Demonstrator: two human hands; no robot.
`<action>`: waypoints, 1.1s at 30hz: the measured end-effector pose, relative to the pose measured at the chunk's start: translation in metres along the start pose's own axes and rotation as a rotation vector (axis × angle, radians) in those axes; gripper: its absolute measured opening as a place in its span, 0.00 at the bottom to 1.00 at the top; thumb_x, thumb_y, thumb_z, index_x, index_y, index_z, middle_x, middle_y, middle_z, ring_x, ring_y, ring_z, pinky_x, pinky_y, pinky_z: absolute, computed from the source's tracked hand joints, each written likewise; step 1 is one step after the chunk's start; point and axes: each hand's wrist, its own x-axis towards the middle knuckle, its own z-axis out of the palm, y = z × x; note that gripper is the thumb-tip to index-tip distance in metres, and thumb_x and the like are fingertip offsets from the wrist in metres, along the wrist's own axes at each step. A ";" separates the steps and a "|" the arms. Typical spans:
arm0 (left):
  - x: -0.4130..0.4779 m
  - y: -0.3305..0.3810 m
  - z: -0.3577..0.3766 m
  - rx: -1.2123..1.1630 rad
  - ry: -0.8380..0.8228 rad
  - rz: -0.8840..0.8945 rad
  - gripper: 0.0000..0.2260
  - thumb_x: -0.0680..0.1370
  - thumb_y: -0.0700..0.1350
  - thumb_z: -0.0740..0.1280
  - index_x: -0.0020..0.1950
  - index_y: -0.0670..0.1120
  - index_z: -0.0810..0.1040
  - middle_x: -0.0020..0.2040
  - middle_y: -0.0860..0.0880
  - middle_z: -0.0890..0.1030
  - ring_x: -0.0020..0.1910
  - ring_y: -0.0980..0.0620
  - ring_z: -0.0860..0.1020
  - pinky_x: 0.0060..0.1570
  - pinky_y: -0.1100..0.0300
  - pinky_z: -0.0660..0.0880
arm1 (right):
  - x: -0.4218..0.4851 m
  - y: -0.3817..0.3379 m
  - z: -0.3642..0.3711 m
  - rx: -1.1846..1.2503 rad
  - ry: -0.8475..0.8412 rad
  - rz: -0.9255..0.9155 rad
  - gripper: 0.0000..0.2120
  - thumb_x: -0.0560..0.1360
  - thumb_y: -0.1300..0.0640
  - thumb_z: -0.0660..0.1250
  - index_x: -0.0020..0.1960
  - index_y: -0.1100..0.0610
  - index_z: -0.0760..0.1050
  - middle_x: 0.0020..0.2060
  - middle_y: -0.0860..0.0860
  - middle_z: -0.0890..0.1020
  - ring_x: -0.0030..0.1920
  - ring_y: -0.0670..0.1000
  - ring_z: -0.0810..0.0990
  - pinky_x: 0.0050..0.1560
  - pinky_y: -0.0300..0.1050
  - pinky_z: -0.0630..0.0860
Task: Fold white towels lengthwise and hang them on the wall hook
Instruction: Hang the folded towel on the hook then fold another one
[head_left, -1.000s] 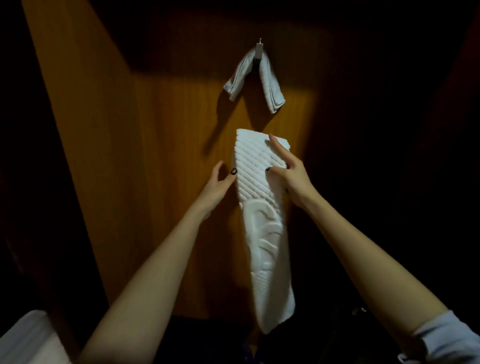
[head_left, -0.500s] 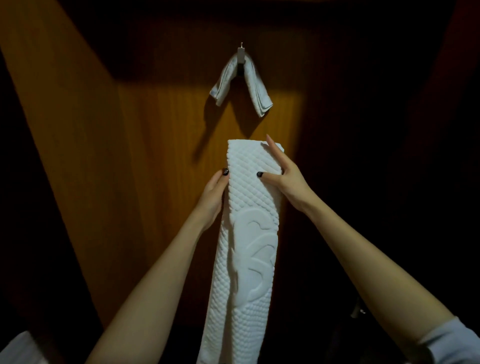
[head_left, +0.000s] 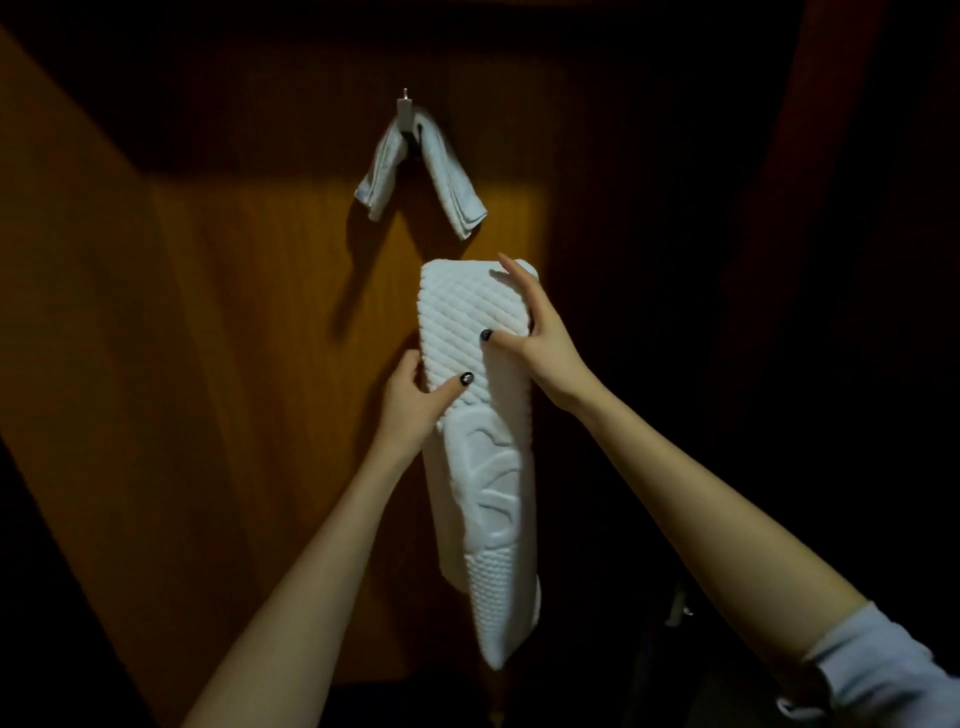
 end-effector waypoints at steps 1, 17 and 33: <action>0.003 0.000 0.001 0.007 -0.013 0.024 0.13 0.74 0.33 0.70 0.52 0.49 0.75 0.50 0.50 0.81 0.46 0.62 0.80 0.47 0.66 0.76 | 0.001 0.000 -0.002 0.007 0.000 0.007 0.36 0.73 0.69 0.68 0.74 0.46 0.62 0.65 0.41 0.68 0.70 0.45 0.65 0.69 0.46 0.68; 0.032 0.030 -0.012 -0.284 -0.232 -0.050 0.08 0.76 0.43 0.68 0.54 0.47 0.78 0.55 0.47 0.82 0.55 0.48 0.80 0.51 0.53 0.79 | 0.021 -0.011 -0.020 0.472 -0.018 0.149 0.47 0.74 0.71 0.66 0.78 0.41 0.44 0.67 0.54 0.72 0.60 0.56 0.80 0.51 0.53 0.81; 0.027 0.031 -0.015 -0.116 0.019 -0.038 0.13 0.69 0.45 0.72 0.51 0.49 0.75 0.51 0.47 0.80 0.52 0.53 0.79 0.54 0.56 0.75 | 0.024 -0.018 -0.024 0.051 -0.072 -0.020 0.26 0.71 0.69 0.67 0.64 0.49 0.73 0.61 0.38 0.73 0.62 0.42 0.75 0.60 0.45 0.77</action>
